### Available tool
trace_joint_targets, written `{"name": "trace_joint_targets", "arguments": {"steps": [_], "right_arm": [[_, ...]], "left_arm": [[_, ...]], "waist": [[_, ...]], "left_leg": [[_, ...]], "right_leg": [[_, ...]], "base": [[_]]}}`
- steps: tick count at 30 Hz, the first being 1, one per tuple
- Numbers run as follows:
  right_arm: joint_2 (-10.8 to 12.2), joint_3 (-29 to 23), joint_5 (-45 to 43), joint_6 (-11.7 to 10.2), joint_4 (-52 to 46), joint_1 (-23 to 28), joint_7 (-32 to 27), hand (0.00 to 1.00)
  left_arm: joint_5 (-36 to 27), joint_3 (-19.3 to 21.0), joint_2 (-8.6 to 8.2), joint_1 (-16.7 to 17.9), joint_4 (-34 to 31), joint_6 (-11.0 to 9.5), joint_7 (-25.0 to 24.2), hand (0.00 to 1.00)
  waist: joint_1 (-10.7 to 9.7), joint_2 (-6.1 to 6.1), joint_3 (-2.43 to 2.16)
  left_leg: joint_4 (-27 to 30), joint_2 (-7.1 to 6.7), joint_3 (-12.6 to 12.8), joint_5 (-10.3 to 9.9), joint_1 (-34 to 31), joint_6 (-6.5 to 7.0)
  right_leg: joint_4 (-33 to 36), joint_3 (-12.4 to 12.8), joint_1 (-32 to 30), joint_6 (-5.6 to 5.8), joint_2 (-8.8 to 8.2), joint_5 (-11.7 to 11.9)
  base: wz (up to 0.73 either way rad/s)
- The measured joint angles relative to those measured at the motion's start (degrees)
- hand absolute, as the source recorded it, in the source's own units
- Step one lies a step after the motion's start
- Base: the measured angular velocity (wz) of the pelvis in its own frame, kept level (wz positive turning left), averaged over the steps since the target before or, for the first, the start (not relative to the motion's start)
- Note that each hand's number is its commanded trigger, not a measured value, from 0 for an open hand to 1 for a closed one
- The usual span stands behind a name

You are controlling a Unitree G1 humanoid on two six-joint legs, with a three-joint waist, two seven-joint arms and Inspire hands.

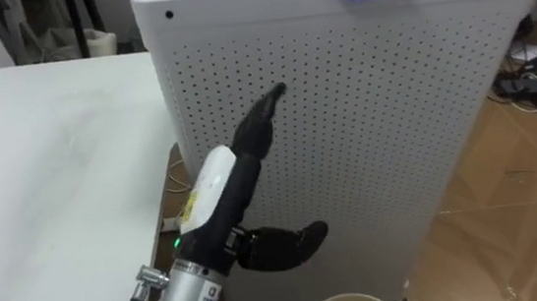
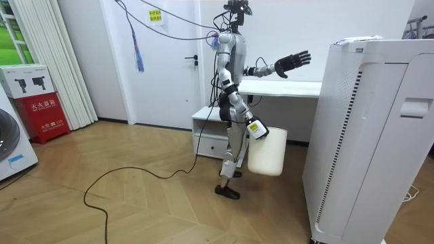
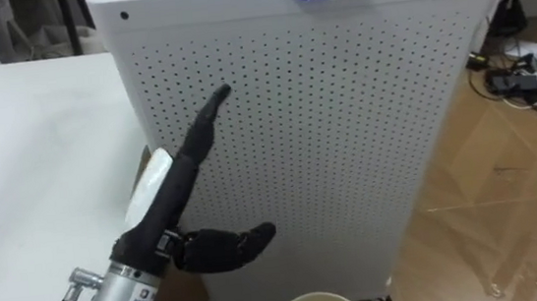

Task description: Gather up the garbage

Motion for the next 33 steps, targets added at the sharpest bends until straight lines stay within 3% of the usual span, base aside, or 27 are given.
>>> {"name": "trace_joint_targets", "arguments": {"steps": [3,5,11,16,19,24,26,30,32,33], "right_arm": [[0.63,0.02,0.30,0.00,0.53,-0.01,1.26,1.00],[1.04,0.02,0.53,0.00,1.11,0.14,2.17,1.00],[1.02,-0.07,-0.23,0.00,2.95,0.15,3.01,1.00],[0.78,-0.07,-1.08,0.00,2.92,0.39,2.95,1.00],[0.78,-0.07,-1.34,0.00,2.98,0.40,2.80,1.00],[0.94,-0.09,-1.42,-0.02,3.16,0.55,2.96,1.00],[1.03,-0.08,-2.01,-0.02,3.21,0.71,3.31,1.00],[1.00,-0.08,-3.96,-0.02,3.32,1.09,4.17,1.00],[1.05,-0.08,-4.47,-0.02,3.24,1.12,4.19,1.00],[1.04,-0.07,-4.42,-0.01,3.22,1.16,4.18,1.00]], "left_arm": [[2.00,0.64,0.23,0.02,0.00,-1.10,2.38,0.00],[3.53,0.73,0.28,0.02,-0.02,-2.41,4.68,0.00],[7.34,0.95,1.04,0.12,-2.73,-4.03,9.52,0.00],[8.68,1.14,3.59,1.90,-3.96,-4.79,12.54,0.00],[10.13,1.11,4.30,2.56,-3.95,-4.79,14.28,0.00],[15.42,1.31,4.48,2.84,-4.26,-4.69,16.05,0.00],[18.50,1.96,4.07,3.37,-5.67,-4.73,17.09,0.00],[21.42,4.22,3.44,3.79,-6.48,-4.79,20.04,0.00],[21.78,4.88,3.54,3.80,-6.52,-4.79,20.87,0.00],[21.76,5.01,3.80,3.81,-6.48,-4.79,20.90,0.00]], "waist": [[0.39,0.03,0.00],[-0.09,0.04,0.02],[-0.17,0.36,0.04],[-0.60,0.47,0.23],[-1.04,0.51,0.44],[-0.52,0.59,0.49],[0.95,0.71,0.52],[1.42,0.93,0.42],[1.34,0.74,0.46],[1.21,0.19,0.78]], "left_leg": [[0.02,0.50,1.97,-0.78,1.22,-0.21],[-0.31,0.62,2.00,-0.86,1.93,-0.28],[-0.86,0.81,2.09,-0.86,2.27,-0.36],[-1.94,0.90,2.03,-0.77,3.61,-0.51],[-1.90,0.95,1.92,-0.78,4.27,-0.51],[-1.84,1.37,2.24,-1.08,4.47,-0.99],[-1.86,1.90,3.49,-1.37,4.62,-1.46],[-1.01,2.10,2.34,-1.56,4.59,-1.85],[2.48,2.34,1.83,-1.55,2.74,-1.87],[9.02,2.75,1.55,-1.55,-0.34,-1.86]], "right_leg": [[0.38,-0.53,0.13,-0.28,0.25,0.21],[0.13,-2.74,0.81,-0.47,-0.03,0.41],[-0.62,-4.55,1.04,-0.60,-0.15,0.48],[-1.59,-5.52,2.64,-0.63,-0.05,0.50],[-2.35,-6.10,3.61,-0.63,-0.09,0.50],[-2.75,-6.06,3.28,-0.75,0.43,0.56],[-2.65,-4.62,2.43,-1.28,1.35,0.88],[-2.67,-4.36,1.86,-2.13,2.14,1.34],[-2.56,-4.15,1.95,-2.42,1.95,1.48],[-2.70,-3.30,1.98,-2.55,1.16,1.49]], "base": [[-0.43],[-0.13],[-0.01],[0.00],[0.03],[-0.08],[-0.45],[-0.38],[-0.18],[-0.09]]}}
